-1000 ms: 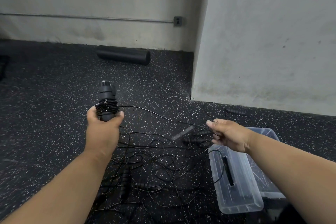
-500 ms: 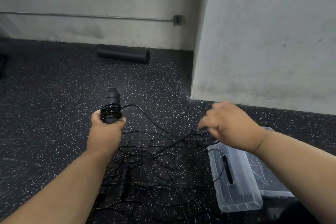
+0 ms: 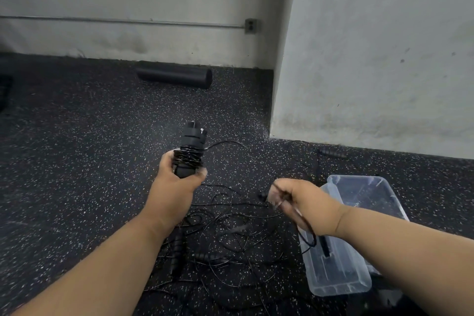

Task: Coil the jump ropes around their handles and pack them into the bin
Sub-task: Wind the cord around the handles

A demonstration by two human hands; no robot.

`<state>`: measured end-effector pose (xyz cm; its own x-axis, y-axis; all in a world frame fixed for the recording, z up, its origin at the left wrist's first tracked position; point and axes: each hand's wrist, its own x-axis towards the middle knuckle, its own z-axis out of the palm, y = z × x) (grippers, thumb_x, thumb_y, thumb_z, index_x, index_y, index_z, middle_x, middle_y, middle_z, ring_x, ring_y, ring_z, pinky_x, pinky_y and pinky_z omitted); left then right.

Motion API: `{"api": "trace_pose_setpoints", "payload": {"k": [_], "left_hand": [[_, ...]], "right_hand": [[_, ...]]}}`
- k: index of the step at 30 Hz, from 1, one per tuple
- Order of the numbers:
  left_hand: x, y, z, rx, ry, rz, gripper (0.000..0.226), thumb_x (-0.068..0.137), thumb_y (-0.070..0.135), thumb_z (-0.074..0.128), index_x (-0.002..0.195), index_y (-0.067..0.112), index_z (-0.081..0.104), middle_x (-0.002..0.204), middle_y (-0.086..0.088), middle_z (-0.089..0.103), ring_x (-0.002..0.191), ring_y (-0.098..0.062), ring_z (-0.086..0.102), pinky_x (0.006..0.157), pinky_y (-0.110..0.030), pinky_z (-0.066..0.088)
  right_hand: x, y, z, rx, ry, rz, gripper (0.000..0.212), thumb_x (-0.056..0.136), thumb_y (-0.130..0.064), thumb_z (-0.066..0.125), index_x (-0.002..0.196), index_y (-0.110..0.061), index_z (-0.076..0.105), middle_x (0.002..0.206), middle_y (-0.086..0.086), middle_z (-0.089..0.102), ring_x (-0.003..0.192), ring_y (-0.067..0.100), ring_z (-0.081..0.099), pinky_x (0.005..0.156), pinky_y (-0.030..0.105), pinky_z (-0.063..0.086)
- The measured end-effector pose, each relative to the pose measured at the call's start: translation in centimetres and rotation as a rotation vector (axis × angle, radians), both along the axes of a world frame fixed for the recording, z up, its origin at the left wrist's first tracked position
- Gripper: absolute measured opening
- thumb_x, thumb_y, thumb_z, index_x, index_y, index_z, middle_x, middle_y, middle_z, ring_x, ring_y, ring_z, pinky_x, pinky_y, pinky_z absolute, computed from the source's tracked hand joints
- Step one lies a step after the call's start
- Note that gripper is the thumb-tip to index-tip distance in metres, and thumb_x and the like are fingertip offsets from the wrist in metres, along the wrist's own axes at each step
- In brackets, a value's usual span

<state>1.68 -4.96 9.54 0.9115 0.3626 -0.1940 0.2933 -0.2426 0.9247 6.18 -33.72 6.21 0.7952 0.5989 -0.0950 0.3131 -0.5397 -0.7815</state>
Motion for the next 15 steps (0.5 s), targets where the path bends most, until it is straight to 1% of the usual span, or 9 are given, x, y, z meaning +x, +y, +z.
{"api": "trace_pose_setpoints", "payload": {"k": [2,3,4,6,8,10,11,13,15], "left_hand": [[0.0,-0.2,0.1,0.008,-0.009,-0.005,0.045,0.096,0.031,0.075,0.122,0.049,0.043,0.101,0.011,0.072,0.094,-0.012,0.064,0.071,-0.027,0.044],[0.0,-0.3,0.1,0.017,-0.011,-0.009,0.046,0.096,0.031,0.076,0.124,0.048,0.043,0.101,0.012,0.071,0.093,-0.012,0.064,0.071,-0.027,0.045],[-0.1,-0.5,0.1,0.03,-0.014,-0.015,0.047,0.096,0.03,0.076,0.126,0.048,0.044,0.101,0.012,0.07,0.091,-0.012,0.064,0.07,-0.027,0.046],[-0.2,-0.8,0.2,0.066,-0.013,-0.04,0.048,0.096,0.03,0.076,0.128,0.048,0.045,0.099,0.013,0.07,0.088,-0.01,0.065,0.068,-0.024,0.046],[-0.3,-1.0,0.2,0.104,-0.01,-0.065,0.049,0.096,0.03,0.076,0.129,0.049,0.044,0.099,0.013,0.069,0.085,-0.009,0.065,0.066,-0.022,0.046],[-0.4,-1.3,0.1,0.143,-0.009,-0.088,0.05,0.095,0.032,0.077,0.128,0.049,0.044,0.098,0.012,0.069,0.085,-0.009,0.065,0.066,-0.021,0.046],[-0.5,-1.5,0.1,0.159,-0.005,-0.101,0.051,0.094,0.033,0.077,0.128,0.05,0.043,0.098,0.013,0.069,0.085,-0.01,0.066,0.066,-0.021,0.046],[-0.6,-1.6,-0.1,0.182,0.004,-0.117,0.053,0.094,0.035,0.077,0.128,0.053,0.042,0.099,0.015,0.068,0.085,-0.011,0.067,0.067,-0.024,0.048],[-0.6,-1.6,-0.3,0.198,0.008,-0.111,0.053,0.094,0.037,0.077,0.129,0.054,0.041,0.099,0.016,0.068,0.087,-0.01,0.067,0.069,-0.026,0.048]], "right_hand": [[0.2,0.4,0.6,0.131,0.13,-0.072,0.027,0.1,0.009,0.049,0.1,-0.013,0.065,0.08,-0.007,0.068,0.072,0.024,0.065,0.071,0.032,0.053],[0.5,0.5,0.8,0.18,0.19,-0.104,0.024,0.099,0.01,0.051,0.108,-0.008,0.064,0.085,-0.006,0.069,0.076,0.021,0.066,0.071,0.029,0.055],[0.8,0.7,1.1,0.236,0.264,-0.132,0.03,0.099,0.011,0.053,0.119,-0.01,0.061,0.092,-0.002,0.07,0.079,0.018,0.066,0.071,0.029,0.056],[1.3,0.7,1.7,0.251,0.258,-0.139,0.056,0.097,0.008,0.06,0.142,-0.024,0.049,0.109,0.003,0.068,0.085,0.016,0.065,0.08,0.035,0.056],[1.4,0.7,2.3,0.183,0.098,-0.093,0.085,0.094,-0.003,0.069,0.157,-0.042,0.027,0.121,-0.005,0.059,0.093,0.019,0.065,0.087,0.039,0.057],[1.1,0.6,3.2,0.072,-0.053,-0.023,0.107,0.09,-0.017,0.078,0.158,-0.058,0.006,0.14,-0.011,0.047,0.107,0.01,0.063,0.092,0.038,0.058],[0.9,0.6,3.7,0.008,-0.135,0.042,0.111,0.088,-0.024,0.081,0.157,-0.06,0.002,0.149,-0.013,0.04,0.118,0.006,0.059,0.097,0.035,0.056],[0.6,0.7,4.6,-0.096,-0.193,0.195,0.102,0.087,-0.037,0.083,0.158,-0.058,0.013,0.153,-0.017,0.036,0.131,0.002,0.05,0.109,0.027,0.047],[0.2,1.1,5.6,-0.173,-0.089,0.32,0.072,0.087,-0.042,0.082,0.146,-0.052,0.044,0.137,-0.019,0.051,0.122,-0.002,0.054,0.106,0.024,0.046]]}}
